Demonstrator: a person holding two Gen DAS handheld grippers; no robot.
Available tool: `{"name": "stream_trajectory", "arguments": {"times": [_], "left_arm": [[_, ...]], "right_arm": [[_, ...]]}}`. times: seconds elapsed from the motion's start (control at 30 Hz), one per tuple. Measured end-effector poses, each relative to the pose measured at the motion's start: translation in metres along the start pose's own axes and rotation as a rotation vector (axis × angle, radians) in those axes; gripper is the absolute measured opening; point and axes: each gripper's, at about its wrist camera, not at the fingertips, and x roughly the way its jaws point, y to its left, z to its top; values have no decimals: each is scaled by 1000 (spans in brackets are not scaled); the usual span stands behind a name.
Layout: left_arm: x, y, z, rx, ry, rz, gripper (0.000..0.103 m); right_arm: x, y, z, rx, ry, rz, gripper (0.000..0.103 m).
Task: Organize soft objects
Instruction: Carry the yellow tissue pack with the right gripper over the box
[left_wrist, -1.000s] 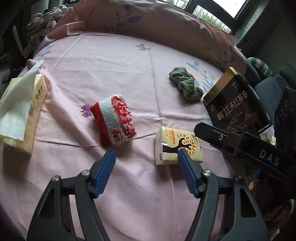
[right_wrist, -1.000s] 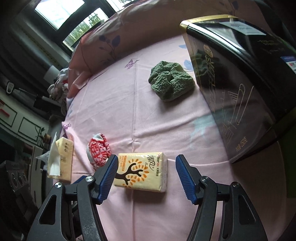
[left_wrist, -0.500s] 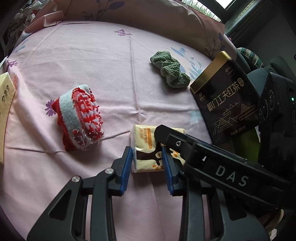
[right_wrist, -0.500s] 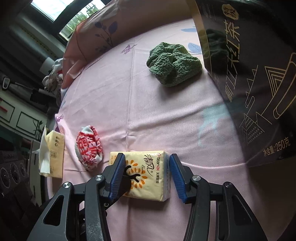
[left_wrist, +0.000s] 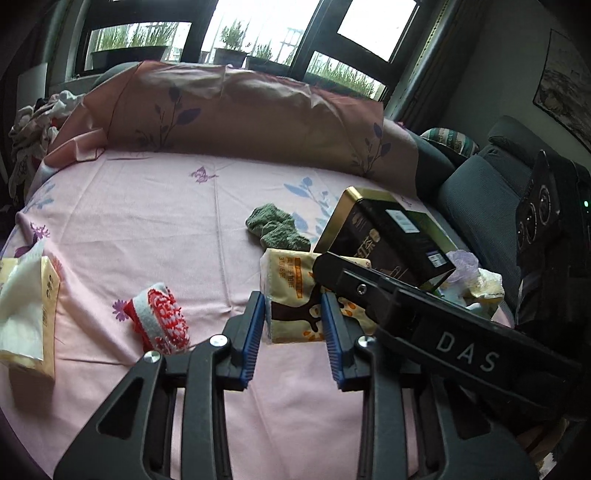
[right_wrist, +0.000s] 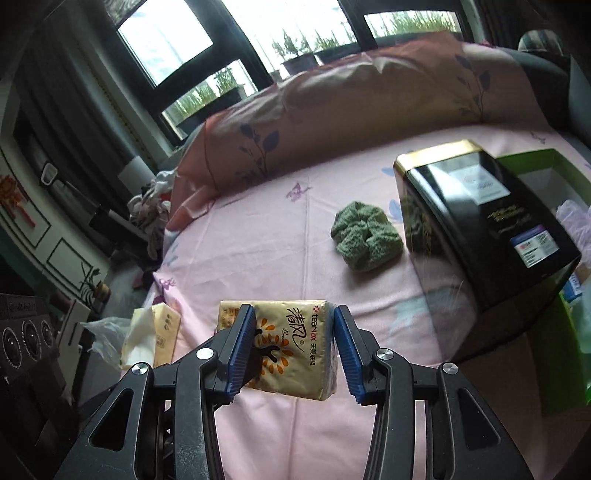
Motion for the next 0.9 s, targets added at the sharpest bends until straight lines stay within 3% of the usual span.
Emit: {"name": "stream_trajectory", "arguments": {"times": [0.2,0.33,0.63,0.9], "left_arm": [[-12,-68,22,143,-96,-26,30],[0,-109,30,215,-101,-64,30],[47,-176,36,310,-51,-138,30],[96,-201,35,320,33,-142,29]], "right_arm": [[-64,-25,22,-21,-170,14,46],[-95,-60,31,20,-247,1,46],[-124,-139,37,162,-323,-45,47],[-113,-199,35,316,-304,-64,47]]}}
